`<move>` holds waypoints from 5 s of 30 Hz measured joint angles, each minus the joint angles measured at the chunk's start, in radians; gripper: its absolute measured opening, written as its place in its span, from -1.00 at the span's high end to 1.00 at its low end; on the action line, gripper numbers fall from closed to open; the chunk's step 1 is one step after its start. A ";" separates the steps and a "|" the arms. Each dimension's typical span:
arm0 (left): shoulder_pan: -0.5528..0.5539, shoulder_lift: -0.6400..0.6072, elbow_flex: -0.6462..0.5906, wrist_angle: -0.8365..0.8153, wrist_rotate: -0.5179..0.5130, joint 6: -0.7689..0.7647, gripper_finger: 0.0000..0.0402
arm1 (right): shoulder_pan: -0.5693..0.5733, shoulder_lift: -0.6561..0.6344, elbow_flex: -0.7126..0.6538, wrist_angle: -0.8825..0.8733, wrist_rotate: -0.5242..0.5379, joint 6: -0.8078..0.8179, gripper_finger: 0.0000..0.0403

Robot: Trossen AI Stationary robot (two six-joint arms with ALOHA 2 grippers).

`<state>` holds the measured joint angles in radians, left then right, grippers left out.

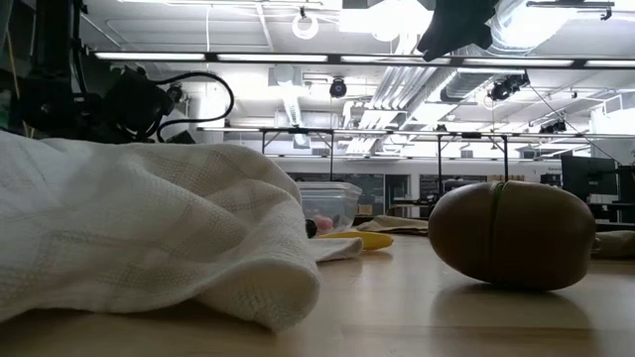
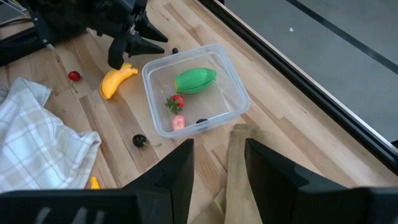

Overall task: Pick and placing Produce into tupperware
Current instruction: Put the blueberry into the transparent bin

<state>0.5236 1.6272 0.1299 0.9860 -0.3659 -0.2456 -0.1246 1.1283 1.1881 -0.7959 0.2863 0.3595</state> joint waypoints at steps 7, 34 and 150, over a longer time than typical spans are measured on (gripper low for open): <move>0.000 0.000 0.000 -0.045 0.004 0.004 0.21 | 0.000 0.000 0.000 0.000 0.000 -0.002 0.34; 0.009 0.055 0.032 -0.025 -0.011 0.013 0.21 | 0.000 0.000 0.000 0.001 0.000 0.006 0.34; 0.099 0.060 0.144 -0.184 0.155 0.108 0.21 | 0.000 0.006 0.000 0.015 0.026 -0.005 0.34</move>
<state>0.6228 1.6867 0.2737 0.8021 -0.2104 -0.1375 -0.1246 1.1339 1.1884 -0.7807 0.3119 0.3545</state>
